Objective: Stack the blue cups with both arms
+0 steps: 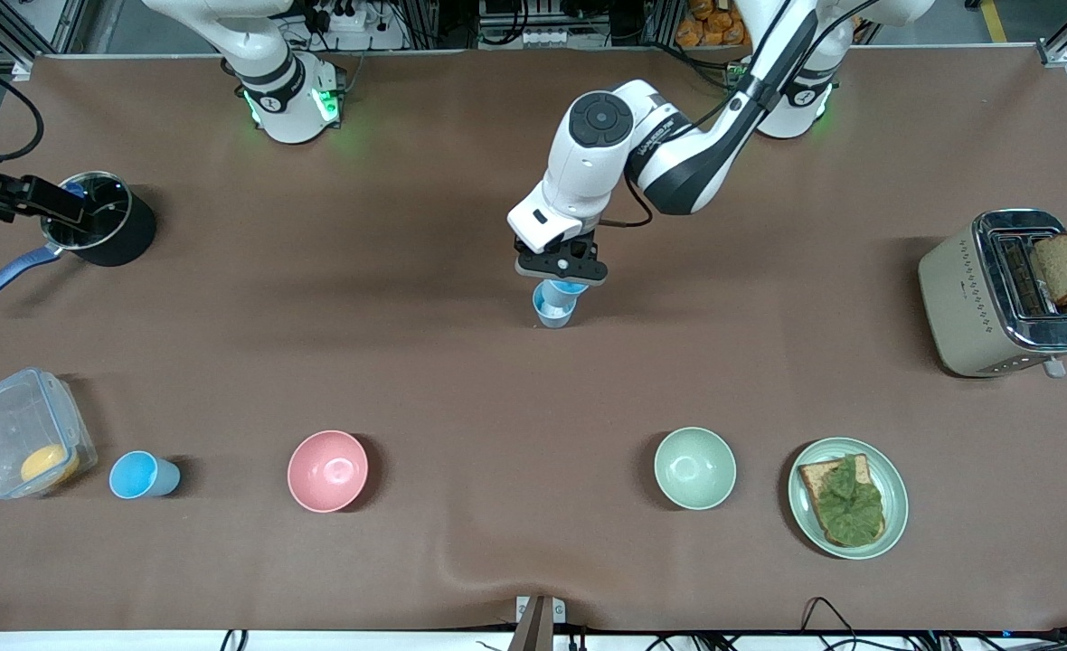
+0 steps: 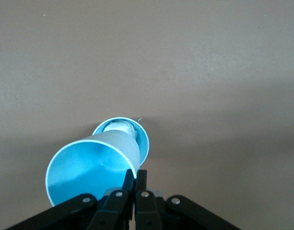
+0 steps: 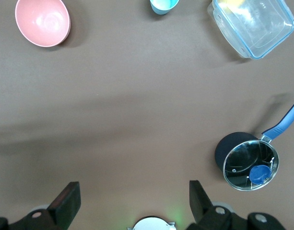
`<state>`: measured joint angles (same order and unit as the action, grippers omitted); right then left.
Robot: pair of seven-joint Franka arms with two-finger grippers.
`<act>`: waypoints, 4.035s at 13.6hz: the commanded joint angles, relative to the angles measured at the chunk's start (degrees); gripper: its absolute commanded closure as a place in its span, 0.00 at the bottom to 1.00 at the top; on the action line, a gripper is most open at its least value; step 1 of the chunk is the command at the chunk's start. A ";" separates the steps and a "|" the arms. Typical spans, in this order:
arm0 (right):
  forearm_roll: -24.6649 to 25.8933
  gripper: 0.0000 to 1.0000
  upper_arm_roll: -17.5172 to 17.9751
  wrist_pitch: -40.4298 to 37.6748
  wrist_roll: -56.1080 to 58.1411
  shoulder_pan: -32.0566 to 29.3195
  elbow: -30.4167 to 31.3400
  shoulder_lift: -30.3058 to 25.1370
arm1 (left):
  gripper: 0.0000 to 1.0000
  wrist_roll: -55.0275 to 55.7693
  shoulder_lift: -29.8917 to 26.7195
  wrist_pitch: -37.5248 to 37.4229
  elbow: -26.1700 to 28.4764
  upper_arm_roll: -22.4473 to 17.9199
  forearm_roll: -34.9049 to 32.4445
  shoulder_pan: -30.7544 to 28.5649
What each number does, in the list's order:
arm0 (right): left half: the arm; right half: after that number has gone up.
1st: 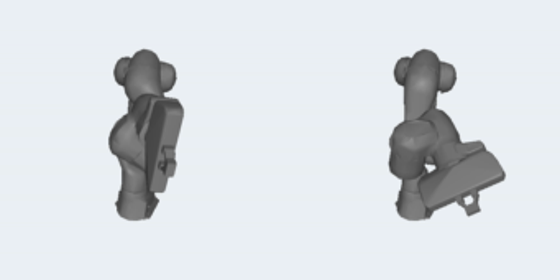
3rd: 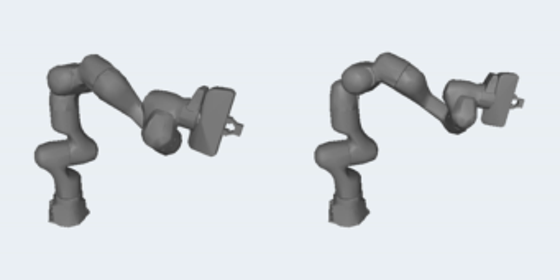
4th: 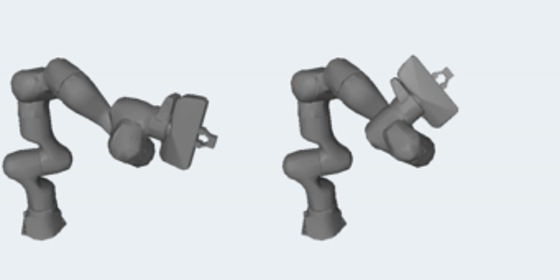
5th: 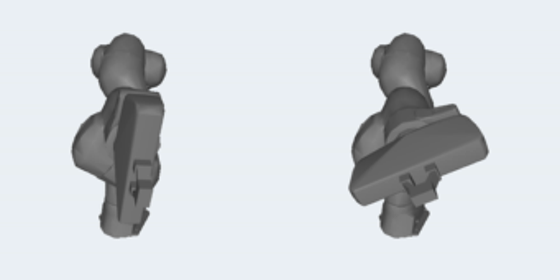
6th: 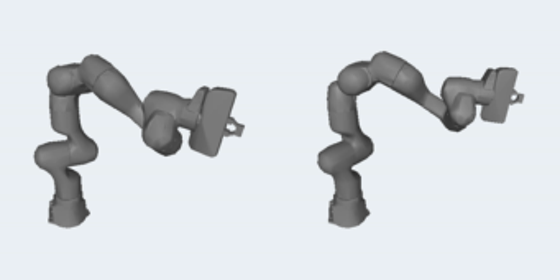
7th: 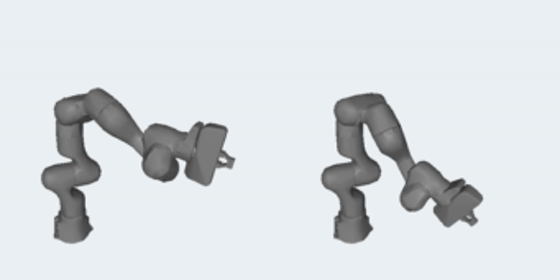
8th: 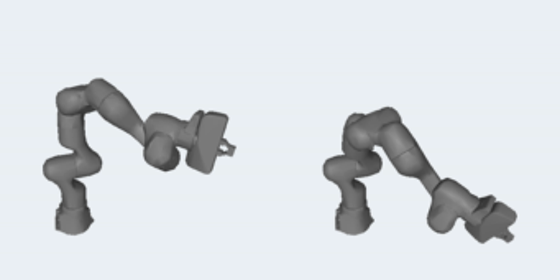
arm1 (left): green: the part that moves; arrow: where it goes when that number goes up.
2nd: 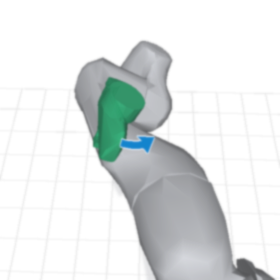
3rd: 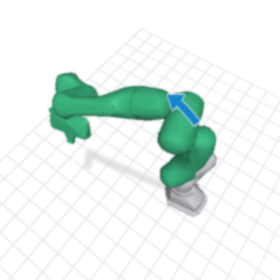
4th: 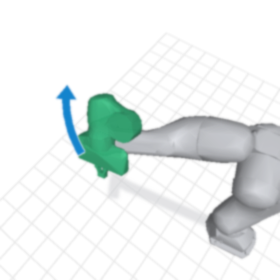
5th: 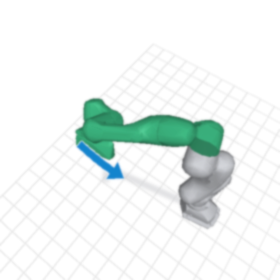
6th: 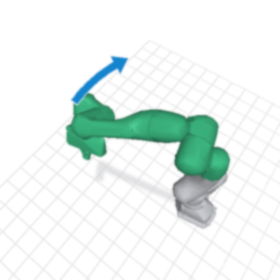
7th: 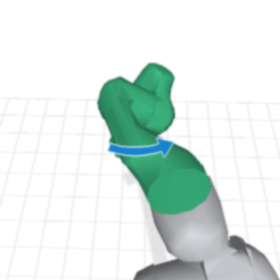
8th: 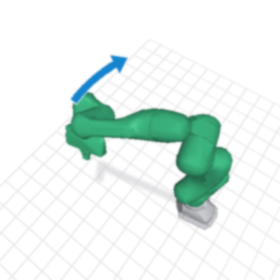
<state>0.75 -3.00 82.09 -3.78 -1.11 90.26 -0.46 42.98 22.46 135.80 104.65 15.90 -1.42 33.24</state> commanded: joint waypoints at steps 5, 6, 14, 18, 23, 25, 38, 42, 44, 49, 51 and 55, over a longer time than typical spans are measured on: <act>-0.04 0.00 0.98 -0.61 0.61 -1.70 -0.61 0.37 | 1.00 3.42 2.06 -1.50 -2.87 -0.70 -1.75 1.65; -0.04 0.00 0.98 -0.61 0.61 -1.70 -0.61 0.37 | 1.00 3.42 2.24 -1.50 -2.87 -0.70 -1.75 1.65; -0.04 0.00 0.98 -0.62 0.61 -1.62 -0.70 0.37 | 1.00 3.42 3.12 -1.50 -3.40 -1.49 -1.75 1.74; -0.04 0.00 0.98 -0.70 0.61 -1.62 -0.61 0.37 | 1.00 3.34 3.21 -1.50 -3.40 -1.58 -1.75 1.74; -0.04 0.00 0.98 -0.70 0.61 -1.62 -0.61 0.37 | 0.99 3.16 3.21 -1.42 -3.48 -1.84 -1.75 1.74; -0.04 0.00 0.98 -0.70 0.61 -1.62 -0.61 0.37 | 0.92 3.07 3.21 -1.42 -3.49 -2.02 -1.66 1.74; -0.04 0.00 0.98 -0.70 0.61 -1.62 -0.61 0.37 | 0.00 2.11 -5.74 -1.59 0.54 -3.51 -1.92 -5.45; -0.04 0.00 0.98 -0.79 0.61 -1.62 -0.61 0.37 | 0.00 0.27 -16.80 -3.25 8.62 -0.45 -1.92 -17.21; -0.04 0.00 0.98 -0.79 0.61 -1.62 -0.61 0.37 | 0.00 -5.07 -21.47 -9.64 9.52 1.41 -1.92 -24.24; -0.04 0.00 1.07 -0.88 0.61 -1.53 -0.61 0.37 | 0.00 -26.96 -28.78 -22.58 8.64 0.19 -1.22 -33.75; -0.04 0.00 1.07 -0.88 0.61 -1.53 -0.61 0.37 | 0.00 -29.87 -30.54 -26.01 8.12 -3.58 -0.96 -34.03; -0.04 0.00 1.07 -0.88 0.52 -1.44 -0.61 0.28 | 0.00 -37.00 -30.20 -38.04 1.98 -10.18 3.35 -34.73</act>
<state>0.74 -2.92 81.83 -3.75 -1.27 90.26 -0.32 8.03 -7.83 102.83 109.86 7.34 0.19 -0.88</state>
